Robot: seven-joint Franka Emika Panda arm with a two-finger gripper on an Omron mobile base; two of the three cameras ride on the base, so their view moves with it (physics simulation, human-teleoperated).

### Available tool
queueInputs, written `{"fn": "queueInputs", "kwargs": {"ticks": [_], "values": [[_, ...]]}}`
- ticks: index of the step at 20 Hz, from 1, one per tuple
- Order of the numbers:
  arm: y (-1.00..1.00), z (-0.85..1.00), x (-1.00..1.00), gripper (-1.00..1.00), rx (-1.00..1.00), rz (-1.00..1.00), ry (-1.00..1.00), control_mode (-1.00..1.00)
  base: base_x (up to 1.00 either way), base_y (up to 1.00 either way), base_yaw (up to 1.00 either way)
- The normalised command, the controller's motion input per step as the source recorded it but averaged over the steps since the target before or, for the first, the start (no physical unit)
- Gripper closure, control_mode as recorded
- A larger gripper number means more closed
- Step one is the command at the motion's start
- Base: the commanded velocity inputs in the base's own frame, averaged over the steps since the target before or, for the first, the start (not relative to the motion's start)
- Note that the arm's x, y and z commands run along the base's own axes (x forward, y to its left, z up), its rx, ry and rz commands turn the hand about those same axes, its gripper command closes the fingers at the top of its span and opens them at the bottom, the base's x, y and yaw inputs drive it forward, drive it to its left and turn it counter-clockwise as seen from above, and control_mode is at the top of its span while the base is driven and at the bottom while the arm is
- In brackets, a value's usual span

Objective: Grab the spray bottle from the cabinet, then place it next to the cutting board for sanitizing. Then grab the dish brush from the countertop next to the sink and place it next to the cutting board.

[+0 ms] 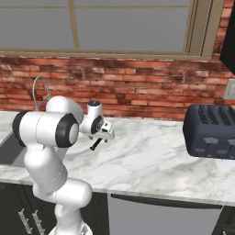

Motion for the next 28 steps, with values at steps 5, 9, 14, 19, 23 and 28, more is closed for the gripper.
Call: {"fn": "queueInputs", "kwargs": {"ticks": [5, 9, 14, 19, 23, 28], "values": [[0.0, -0.23, 0.25, -1.0, 0.0, 0.06, 0.01, -1.0, 0.0, 0.0, 0.0], [0.0, -0.27, 0.23, 1.0, 0.0, 0.05, 0.02, -1.0, 0.0, 0.0, 0.0], [0.0, -0.22, 0.12, 1.0, 0.0, 0.04, 0.01, -1.0, 0.0, 0.0, 0.0], [0.0, -0.18, 0.01, 1.0, 0.0, 0.01, 0.0, -1.0, 0.0, 0.0, 0.0], [0.0, 0.0, -0.05, 1.0, 0.01, 0.0, 0.0, -1.0, 0.0, 0.0, 0.0], [0.0, 0.34, -0.43, 1.0, 0.1, 0.0, -0.13, -1.0, 0.0, 0.0, 0.0]]}}
